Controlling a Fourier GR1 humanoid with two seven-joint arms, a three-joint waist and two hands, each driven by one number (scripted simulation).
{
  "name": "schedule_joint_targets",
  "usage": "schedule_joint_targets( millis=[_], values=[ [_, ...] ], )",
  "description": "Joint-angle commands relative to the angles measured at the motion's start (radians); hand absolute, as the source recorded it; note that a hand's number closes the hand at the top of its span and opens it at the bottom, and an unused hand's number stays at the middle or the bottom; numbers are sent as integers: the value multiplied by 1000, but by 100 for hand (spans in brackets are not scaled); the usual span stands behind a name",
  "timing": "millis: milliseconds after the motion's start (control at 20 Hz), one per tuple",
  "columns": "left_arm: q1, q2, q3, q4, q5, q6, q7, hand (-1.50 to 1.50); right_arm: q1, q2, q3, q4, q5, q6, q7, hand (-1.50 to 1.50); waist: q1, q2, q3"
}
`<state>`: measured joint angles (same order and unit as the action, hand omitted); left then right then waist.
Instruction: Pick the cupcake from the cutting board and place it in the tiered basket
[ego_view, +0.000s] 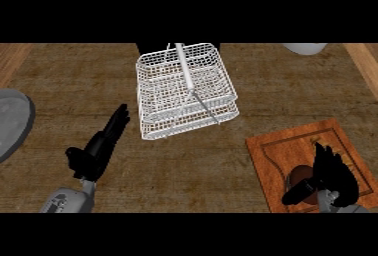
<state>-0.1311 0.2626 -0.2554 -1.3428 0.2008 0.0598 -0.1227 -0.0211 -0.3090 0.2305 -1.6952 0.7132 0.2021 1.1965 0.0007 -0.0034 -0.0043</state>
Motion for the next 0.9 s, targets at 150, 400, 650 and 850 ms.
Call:
schedule_joint_targets(
  millis=[150,400,650,850],
  values=[
    [45,5,45,-7,-15,-55,-35,0,-12,55,-40,-8,83,-29,24,150,0,3,4],
    [46,28,75,-35,-11,-97,11,0,-35,80,-54,38,139,-6,-27,150,2,3,4],
    [7,-34,71,-14,-63,-63,21,0,-60,143,-37,-12,220,9,9,150,-1,3,4],
    [18,-56,74,-35,-68,-59,34,0,-100,131,-76,14,270,28,-11,150,0,3,4]
  ],
)
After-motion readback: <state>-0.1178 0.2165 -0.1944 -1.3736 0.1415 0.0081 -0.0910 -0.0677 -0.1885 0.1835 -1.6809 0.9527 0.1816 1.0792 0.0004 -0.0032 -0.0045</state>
